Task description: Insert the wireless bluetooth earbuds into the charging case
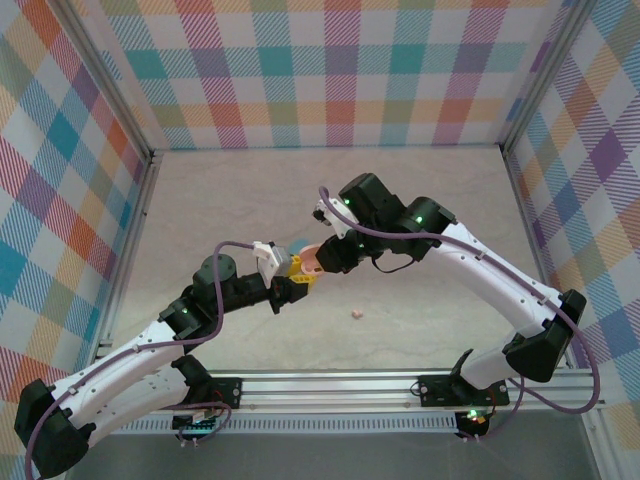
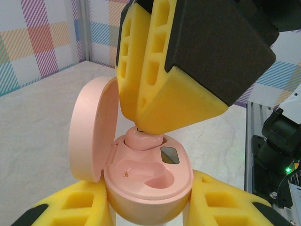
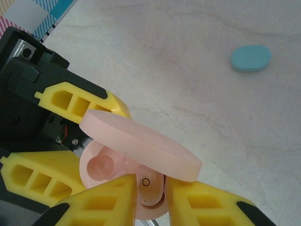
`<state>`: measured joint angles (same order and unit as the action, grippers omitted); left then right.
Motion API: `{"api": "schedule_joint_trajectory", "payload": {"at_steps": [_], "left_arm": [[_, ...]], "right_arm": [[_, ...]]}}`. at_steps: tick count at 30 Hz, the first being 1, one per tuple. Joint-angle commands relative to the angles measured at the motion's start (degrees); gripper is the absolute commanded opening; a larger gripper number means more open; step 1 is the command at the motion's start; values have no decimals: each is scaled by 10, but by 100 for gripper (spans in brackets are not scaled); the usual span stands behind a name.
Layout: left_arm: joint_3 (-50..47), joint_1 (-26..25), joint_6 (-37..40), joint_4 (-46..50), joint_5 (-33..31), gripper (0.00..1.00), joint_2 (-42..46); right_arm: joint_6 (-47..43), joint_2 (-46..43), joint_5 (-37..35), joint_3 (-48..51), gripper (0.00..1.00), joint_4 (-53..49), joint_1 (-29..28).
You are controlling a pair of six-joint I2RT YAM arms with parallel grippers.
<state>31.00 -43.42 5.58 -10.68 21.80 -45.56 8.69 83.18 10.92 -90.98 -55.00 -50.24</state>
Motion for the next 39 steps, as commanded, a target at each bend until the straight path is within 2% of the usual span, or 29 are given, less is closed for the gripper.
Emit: {"api": "schedule_joint_trajectory", "payload": {"at_steps": [1, 4, 19, 25, 29, 31, 39], "left_arm": [[6, -4, -5, -26, 4, 22, 6], [5, -4, -6, -28, 6, 22, 6], [8, -4, -7, -31, 6, 22, 8], [10, -4, -5, -30, 6, 22, 7], [7, -4, -4, -26, 3, 22, 10], [5, -4, -4, -25, 0, 22, 12], [-3, -4, -5, -20, -9, 22, 22]], "right_arm": [[8, -7, 1, -12, 29, -8, 0], [6, -4, -2, -10, 32, -9, -1], [-2, 31, 2, -24, 31, -34, -6], [-6, 43, -2, -35, 23, -48, -11], [-4, 38, -9, -40, 22, -50, -11], [-3, 34, -14, -40, 18, -50, -10], [6, 23, -23, -46, 16, -49, -10]]}}
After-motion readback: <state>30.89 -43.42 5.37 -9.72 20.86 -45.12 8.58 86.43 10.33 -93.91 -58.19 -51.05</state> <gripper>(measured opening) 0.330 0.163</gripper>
